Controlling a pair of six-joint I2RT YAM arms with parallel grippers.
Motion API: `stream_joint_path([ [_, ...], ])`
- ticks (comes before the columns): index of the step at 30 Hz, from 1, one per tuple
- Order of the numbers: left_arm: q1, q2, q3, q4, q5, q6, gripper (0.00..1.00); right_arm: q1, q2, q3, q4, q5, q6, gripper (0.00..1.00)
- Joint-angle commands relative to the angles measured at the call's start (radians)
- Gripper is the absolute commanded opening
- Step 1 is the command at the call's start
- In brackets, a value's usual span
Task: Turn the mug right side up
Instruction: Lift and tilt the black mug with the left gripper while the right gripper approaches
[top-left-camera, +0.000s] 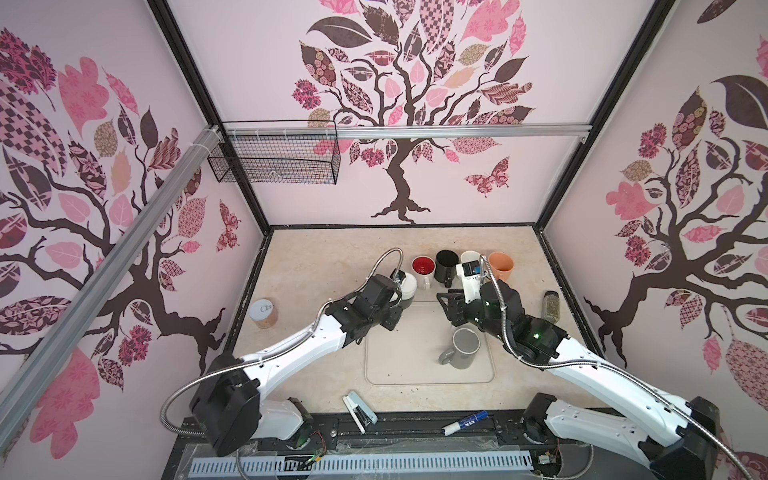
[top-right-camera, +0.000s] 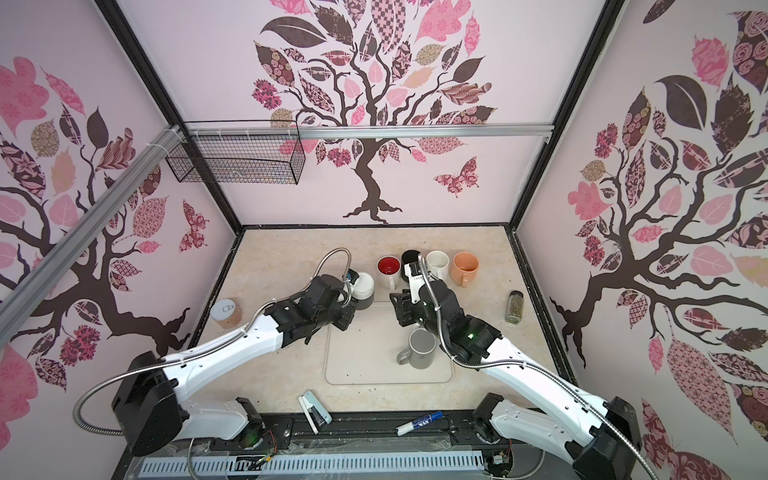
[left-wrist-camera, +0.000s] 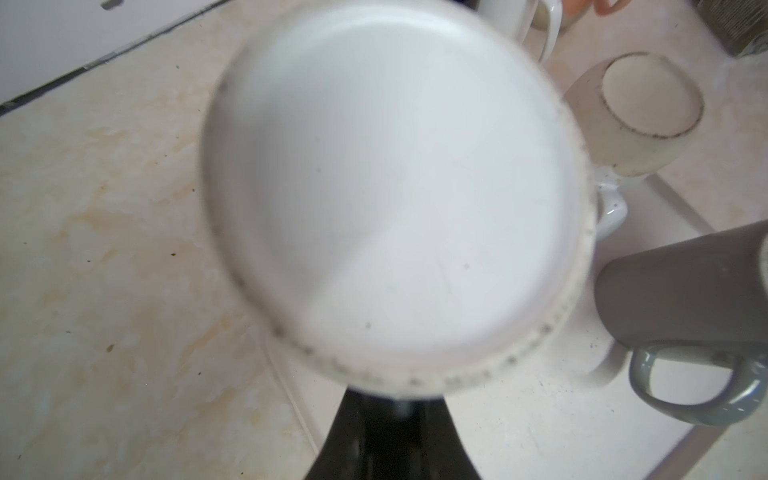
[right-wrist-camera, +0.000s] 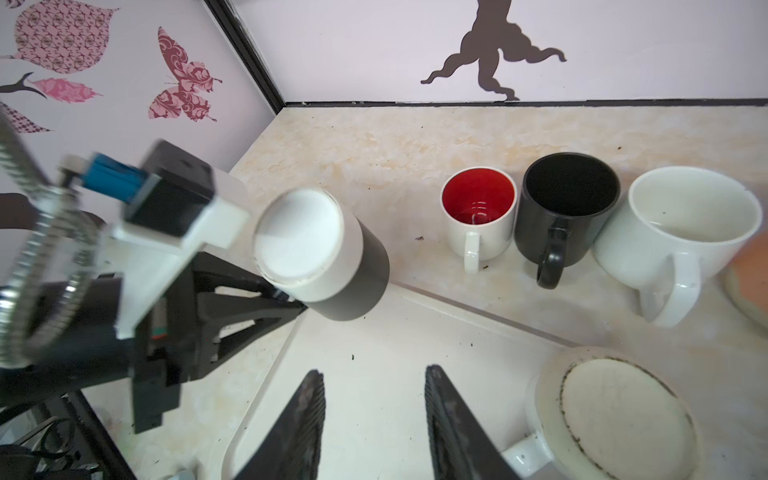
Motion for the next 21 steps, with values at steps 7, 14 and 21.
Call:
stream_joint_path([
  [7, 0.027, -0.278, -0.014, 0.224, 0.088, -0.222, 0.00, -0.002, 0.003, -0.113, 0.330, -0.201, 0.188, 0.46],
  [14, 0.037, -0.335, -0.014, 0.358, 0.180, -0.334, 0.00, -0.003, 0.066, -0.178, 0.636, -0.338, 0.340, 0.50],
  [21, 0.051, -0.383, -0.069, 0.512, 0.224, -0.457, 0.00, -0.037, 0.061, -0.264, 0.959, -0.421, 0.503, 0.52],
])
